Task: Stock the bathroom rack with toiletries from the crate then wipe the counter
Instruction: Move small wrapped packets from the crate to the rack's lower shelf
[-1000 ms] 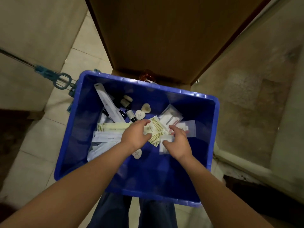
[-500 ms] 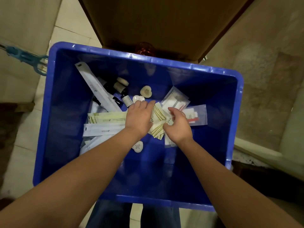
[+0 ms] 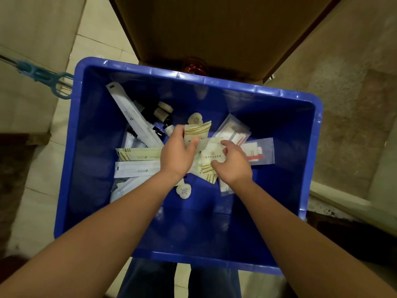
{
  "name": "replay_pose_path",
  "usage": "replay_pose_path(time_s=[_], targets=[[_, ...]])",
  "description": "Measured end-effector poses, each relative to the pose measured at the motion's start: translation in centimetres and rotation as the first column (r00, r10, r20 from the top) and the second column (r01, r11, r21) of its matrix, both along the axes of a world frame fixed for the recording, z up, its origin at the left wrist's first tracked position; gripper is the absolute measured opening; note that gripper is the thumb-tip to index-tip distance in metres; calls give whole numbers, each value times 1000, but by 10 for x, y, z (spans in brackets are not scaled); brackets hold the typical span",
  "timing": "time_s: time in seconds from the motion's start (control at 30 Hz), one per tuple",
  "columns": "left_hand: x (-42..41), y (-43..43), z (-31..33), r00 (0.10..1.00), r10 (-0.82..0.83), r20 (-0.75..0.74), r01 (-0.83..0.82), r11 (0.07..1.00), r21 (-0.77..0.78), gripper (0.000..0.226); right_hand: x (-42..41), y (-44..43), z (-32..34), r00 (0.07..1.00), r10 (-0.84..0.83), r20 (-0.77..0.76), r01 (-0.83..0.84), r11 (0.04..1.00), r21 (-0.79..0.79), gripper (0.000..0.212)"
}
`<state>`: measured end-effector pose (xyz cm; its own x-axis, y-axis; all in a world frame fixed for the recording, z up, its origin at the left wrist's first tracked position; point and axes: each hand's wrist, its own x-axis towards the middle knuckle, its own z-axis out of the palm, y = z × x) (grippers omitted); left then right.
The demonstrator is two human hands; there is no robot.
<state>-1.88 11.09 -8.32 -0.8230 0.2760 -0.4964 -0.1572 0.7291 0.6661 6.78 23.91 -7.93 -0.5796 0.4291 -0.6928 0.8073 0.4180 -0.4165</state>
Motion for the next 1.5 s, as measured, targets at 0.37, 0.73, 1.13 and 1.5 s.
replay_pose_path(time_s=[0.37,0.73,1.13,1.5], targets=[[1,-13,-16,971,201,129,-221,961,169,21,-5,-19,-13,992,99,81,-115,968,223,71],[-6,-12,20,933,323,160,-350,919,184,37,-9,-21,14,964,-258,-58,258,966,-19,41],[-17,-27,147,978,81,193,-101,990,96,56,2,-11,157,946,-268,-182,272,962,-3,20],[-9,-25,233,965,-213,151,195,972,129,39,38,-15,254,791,-481,-378,507,861,-34,11]])
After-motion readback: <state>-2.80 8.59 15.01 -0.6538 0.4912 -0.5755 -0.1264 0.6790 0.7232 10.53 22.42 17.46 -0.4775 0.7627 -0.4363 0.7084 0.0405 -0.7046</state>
